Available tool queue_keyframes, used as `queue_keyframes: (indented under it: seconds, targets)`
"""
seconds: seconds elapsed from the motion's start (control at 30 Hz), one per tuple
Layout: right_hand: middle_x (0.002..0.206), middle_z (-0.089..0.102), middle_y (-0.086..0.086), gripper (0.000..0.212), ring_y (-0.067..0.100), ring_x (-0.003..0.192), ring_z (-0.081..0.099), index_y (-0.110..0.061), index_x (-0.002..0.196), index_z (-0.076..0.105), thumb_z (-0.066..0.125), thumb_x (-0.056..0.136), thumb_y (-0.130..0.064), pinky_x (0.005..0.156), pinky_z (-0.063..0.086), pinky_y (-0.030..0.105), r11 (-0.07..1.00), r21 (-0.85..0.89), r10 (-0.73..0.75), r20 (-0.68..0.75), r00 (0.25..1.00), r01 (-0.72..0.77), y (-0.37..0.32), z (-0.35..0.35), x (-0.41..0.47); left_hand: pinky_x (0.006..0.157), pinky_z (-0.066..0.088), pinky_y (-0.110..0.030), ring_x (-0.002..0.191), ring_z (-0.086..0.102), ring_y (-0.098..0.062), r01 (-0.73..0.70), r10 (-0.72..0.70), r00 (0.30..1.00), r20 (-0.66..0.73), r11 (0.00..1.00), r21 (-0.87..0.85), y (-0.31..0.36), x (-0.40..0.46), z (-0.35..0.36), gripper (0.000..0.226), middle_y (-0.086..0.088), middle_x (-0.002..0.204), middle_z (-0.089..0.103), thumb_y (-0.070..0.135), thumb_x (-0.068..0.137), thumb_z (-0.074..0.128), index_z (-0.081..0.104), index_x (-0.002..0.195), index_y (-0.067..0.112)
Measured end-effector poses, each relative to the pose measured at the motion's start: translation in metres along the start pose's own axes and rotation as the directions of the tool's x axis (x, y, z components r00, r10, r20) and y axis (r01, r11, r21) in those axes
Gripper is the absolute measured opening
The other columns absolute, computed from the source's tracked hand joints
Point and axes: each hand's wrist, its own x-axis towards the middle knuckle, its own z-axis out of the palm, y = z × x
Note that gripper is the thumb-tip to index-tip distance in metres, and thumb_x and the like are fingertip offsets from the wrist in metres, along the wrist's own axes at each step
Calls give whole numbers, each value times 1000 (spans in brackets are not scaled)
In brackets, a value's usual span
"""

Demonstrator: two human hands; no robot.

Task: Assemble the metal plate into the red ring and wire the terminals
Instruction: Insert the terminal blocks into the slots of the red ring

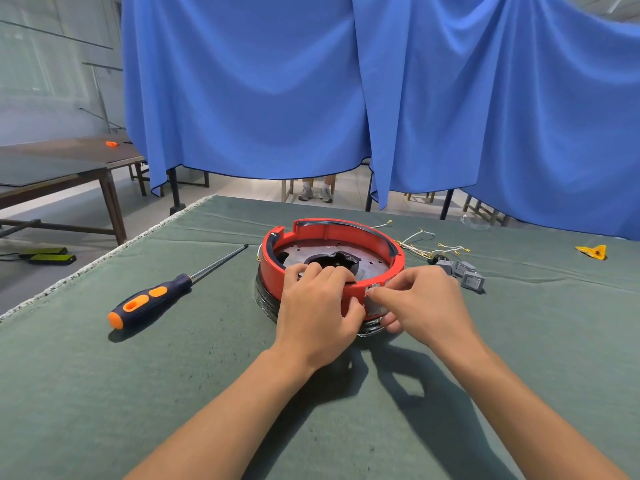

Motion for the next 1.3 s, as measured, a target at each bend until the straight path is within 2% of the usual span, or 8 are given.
queue_keyframes:
  seconds: [0.23, 0.5, 0.63, 0.73, 0.93, 1.03, 1.13, 1.3]
  targets:
    - [57, 66, 12, 17, 30, 64, 67, -7, 60, 65, 67, 67, -23, 66, 57, 43, 990, -120, -75, -48, 996, 69, -2, 3, -5, 86, 31, -34, 78, 60, -22, 7, -7, 1000, 8, 1000, 0, -1, 0, 1, 21, 3, 82, 68, 27, 73, 59, 68, 87, 15]
    - [58, 67, 12, 14, 28, 65, 68, -11, 60, 66, 68, 69, -22, 68, 58, 42, 989, -143, -31, -11, 999, 29, -8, 3, 1, 88, 31, -34, 83, 60, -23, 10, -10, 999, 35, 1000, -18, 0, 0, -3, 23, 2, 87, 70, 26, 73, 58, 68, 90, 14]
    - [54, 68, 2, 18, 13, 48, 67, -13, 61, 69, 76, 75, -24, 53, 55, 22, 998, 43, 42, 35, 998, -44, -6, 2, 4, 89, 31, -33, 84, 60, -22, -2, 4, 999, 44, 999, -34, -2, 0, -4, 26, 2, 89, 70, 27, 72, 58, 68, 92, 14]
    - [65, 72, 7, 12, 20, 60, 71, -9, 69, 69, 75, 77, -15, 58, 58, 30, 971, 221, 74, 80, 994, -89, 1, 0, 5, 91, 29, -32, 85, 58, -20, -11, 12, 1000, 16, 998, -63, -1, 1, -5, 27, 5, 89, 69, 33, 76, 54, 67, 92, 16]
    - [74, 72, 15, 13, 19, 63, 71, -2, 87, 65, 73, 77, 3, 51, 54, 22, 905, 422, -20, 164, 986, -52, 17, -8, 1, 98, 29, -37, 88, 57, -20, -45, 45, 999, -21, 999, -10, -1, 2, 1, 42, 4, 87, 66, 54, 79, 49, 65, 92, 17]
    - [78, 70, 7, 15, 15, 63, 69, -12, 86, 67, 76, 76, -5, 50, 55, 28, 935, 345, -116, 65, 991, 86, 26, -3, 1, 96, 29, -36, 86, 58, -20, -48, 47, 999, -26, 999, -20, -3, 2, 1, 44, 3, 85, 66, 56, 79, 53, 65, 90, 16]
    - [102, 59, -10, 31, 13, 73, 66, -33, 101, 64, 77, 77, -19, 62, 55, 35, 956, 176, -234, -28, 972, 236, 32, 0, 4, 91, 30, -35, 82, 59, -21, -45, 44, 998, -37, 998, -31, -4, 3, 1, 41, 2, 81, 66, 53, 77, 62, 67, 88, 14]
    - [123, 47, -21, 36, 1, 68, 59, -43, 111, 60, 61, 77, -53, 78, 53, 38, 947, 67, -317, 32, 948, 315, 37, 2, 3, 82, 32, -36, 76, 57, -21, -60, 57, 996, -61, 997, -41, -5, 4, 1, 37, 2, 77, 66, 50, 76, 65, 67, 85, 14]
